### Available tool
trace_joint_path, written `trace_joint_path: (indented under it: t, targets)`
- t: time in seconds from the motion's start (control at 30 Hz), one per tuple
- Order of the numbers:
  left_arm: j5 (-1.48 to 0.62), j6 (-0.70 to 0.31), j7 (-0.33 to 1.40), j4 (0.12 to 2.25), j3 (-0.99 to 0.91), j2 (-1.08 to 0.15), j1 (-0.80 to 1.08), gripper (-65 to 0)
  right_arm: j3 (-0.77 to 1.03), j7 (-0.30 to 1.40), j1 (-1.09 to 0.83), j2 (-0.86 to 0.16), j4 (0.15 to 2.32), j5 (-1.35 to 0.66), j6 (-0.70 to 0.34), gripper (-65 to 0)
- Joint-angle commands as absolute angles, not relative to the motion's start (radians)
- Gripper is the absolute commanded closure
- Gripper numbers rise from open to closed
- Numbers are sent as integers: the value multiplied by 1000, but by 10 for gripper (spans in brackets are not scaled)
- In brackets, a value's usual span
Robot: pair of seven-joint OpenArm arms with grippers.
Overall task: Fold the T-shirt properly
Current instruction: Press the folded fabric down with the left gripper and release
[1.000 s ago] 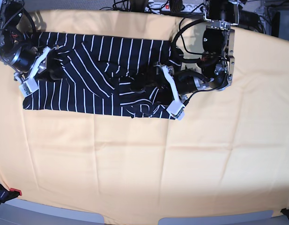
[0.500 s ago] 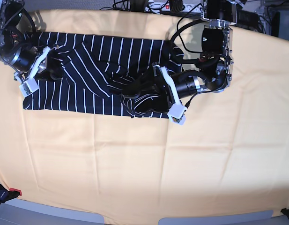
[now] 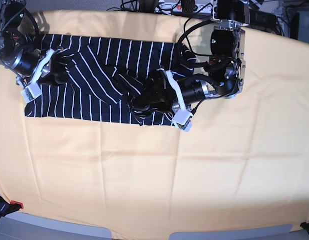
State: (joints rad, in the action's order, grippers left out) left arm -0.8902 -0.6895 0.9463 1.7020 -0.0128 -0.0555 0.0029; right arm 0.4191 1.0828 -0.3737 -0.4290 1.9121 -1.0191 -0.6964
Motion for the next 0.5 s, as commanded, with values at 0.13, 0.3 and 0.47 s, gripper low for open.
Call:
trace_joint_path:
  t: [0.13,0.3,0.47]
  targets:
    - [-960,-698,924,1720,-14,-52,-14,0,426,1068,-369,-443,1930,-1050,-698,-124]
    - [-962,-698,920,1720,-14,-52,-14,0,426,1072,-369,-444,1930,-1051,-698,-124]
    - [-962,-698,920,1720,-13,-49,-14,0,426,1071,-369,-444,1930,-1052,-698,-124]
